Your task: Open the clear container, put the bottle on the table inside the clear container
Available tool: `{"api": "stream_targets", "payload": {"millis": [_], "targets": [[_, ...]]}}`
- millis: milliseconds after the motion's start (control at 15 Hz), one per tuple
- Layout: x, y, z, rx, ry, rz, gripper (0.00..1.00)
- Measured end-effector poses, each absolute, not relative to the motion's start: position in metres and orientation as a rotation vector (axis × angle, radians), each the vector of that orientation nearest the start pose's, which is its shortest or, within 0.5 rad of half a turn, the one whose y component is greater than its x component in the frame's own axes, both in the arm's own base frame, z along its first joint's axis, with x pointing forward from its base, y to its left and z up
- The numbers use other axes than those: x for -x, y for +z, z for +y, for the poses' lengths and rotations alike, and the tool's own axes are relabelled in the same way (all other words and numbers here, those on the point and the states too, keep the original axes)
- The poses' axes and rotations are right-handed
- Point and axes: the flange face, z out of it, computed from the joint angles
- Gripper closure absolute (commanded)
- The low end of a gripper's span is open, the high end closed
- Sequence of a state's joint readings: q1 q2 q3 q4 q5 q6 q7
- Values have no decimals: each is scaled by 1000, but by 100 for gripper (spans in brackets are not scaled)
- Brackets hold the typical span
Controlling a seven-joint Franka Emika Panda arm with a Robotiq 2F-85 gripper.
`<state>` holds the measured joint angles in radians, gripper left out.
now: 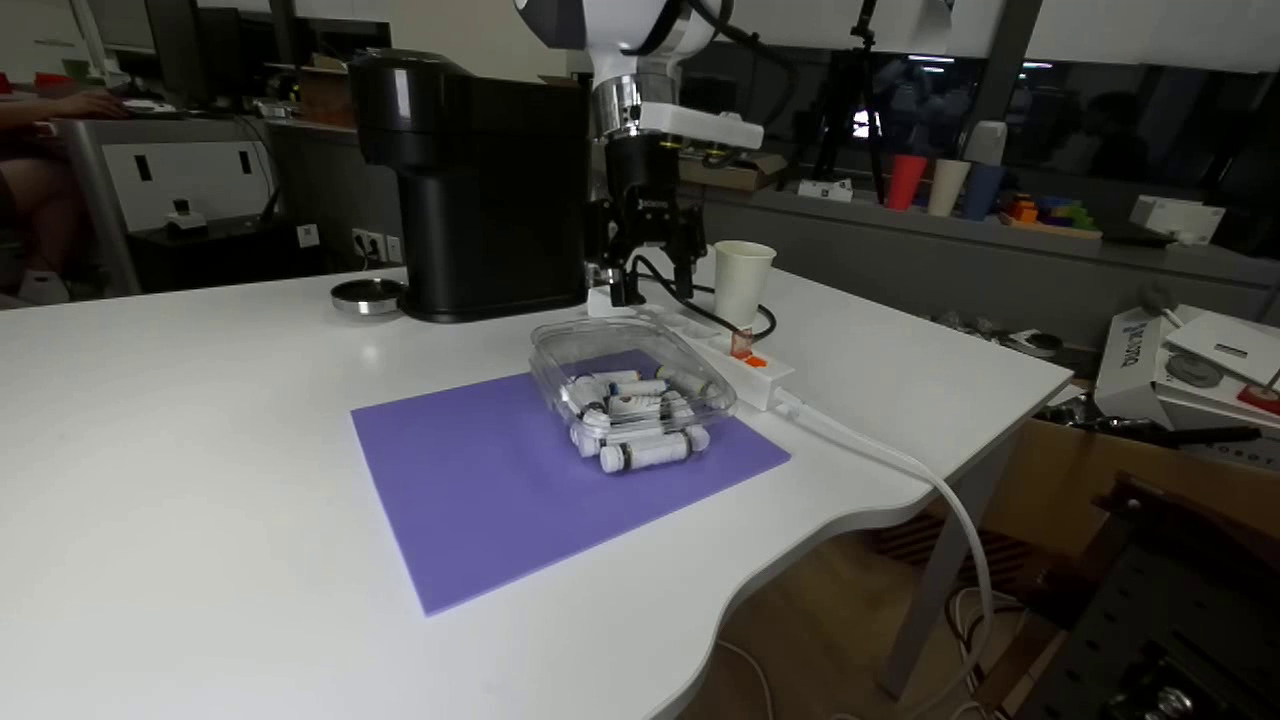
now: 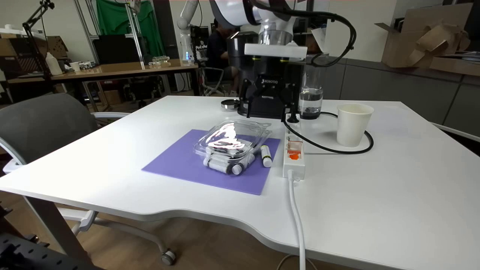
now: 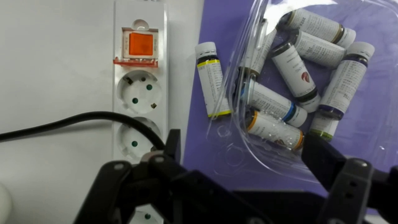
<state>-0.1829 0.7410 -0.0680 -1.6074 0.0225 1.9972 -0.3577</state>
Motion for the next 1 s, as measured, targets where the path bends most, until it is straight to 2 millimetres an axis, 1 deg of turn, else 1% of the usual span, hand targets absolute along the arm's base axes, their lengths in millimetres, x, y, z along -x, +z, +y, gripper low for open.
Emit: {"api": "stream_targets", "payload": {"millis": [467, 733, 1000], "targets": [[-641, 156, -148, 2987, 573, -203, 0], [-642, 153, -143, 2961, 604, -226, 0], [-640, 154, -139, 2923, 644, -254, 0]]}}
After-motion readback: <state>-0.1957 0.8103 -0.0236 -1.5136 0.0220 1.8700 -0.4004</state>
